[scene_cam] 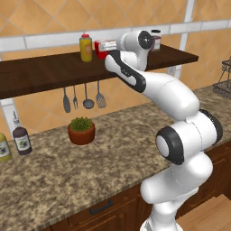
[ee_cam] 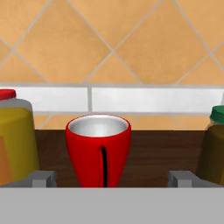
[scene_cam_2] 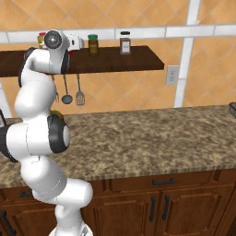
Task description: Gather all objects into one cabinet and sort the glasses and bowls to opposite sides.
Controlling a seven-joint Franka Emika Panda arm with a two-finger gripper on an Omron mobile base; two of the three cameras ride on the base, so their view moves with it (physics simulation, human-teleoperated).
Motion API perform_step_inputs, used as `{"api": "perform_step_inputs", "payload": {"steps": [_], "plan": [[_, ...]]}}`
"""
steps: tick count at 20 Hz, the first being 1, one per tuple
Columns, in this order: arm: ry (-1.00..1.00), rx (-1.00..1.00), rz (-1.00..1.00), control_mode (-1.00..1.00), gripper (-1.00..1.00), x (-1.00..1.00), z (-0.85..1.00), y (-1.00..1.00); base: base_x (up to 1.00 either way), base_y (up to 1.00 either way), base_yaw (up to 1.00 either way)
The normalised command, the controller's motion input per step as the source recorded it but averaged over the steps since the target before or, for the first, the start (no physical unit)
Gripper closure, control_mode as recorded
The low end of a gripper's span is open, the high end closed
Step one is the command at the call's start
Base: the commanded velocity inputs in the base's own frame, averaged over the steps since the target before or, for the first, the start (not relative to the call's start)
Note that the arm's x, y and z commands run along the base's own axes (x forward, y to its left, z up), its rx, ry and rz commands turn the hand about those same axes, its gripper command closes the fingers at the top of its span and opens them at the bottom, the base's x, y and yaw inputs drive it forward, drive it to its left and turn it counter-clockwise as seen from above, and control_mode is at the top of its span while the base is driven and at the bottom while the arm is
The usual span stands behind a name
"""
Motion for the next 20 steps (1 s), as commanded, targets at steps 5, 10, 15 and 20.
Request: {"api": "perform_step_inputs", "payload": {"steps": [5,10,15,20], "plan": [[0.0,0.0,0.0,-1.0,-1.0,0.13,-0.06,0.0,0.0,0.0,0.0],[0.0,0.0,0.0,-1.0,-1.0,0.0,-0.03,0.05,0.0,0.0,0.0],[0.0,0.0,0.0,-1.0,-1.0,0.07,0.0,0.03,0.0,0.0,0.0],[0.0,0.0,0.0,-1.0,-1.0,0.09,0.0,0.05,0.0,0.0,0.0]]}}
